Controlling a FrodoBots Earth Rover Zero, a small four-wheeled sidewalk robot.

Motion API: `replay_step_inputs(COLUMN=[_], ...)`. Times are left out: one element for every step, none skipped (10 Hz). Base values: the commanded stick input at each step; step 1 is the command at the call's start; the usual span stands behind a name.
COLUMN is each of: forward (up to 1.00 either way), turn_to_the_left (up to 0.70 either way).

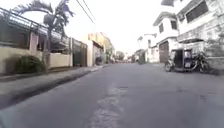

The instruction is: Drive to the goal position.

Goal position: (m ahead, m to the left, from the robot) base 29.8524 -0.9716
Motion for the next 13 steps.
replay_step_inputs(forward=[1.00,1.00,1.00,1.00,1.00,1.00,1.00,1.00,1.00,1.00,1.00,1.00,1.00], turn_to_the_left=[0.01,0.01,0.01,0.01,0.01,0.01,0.01,0.01,0.01,-0.21,-0.39,-0.39,-0.39])
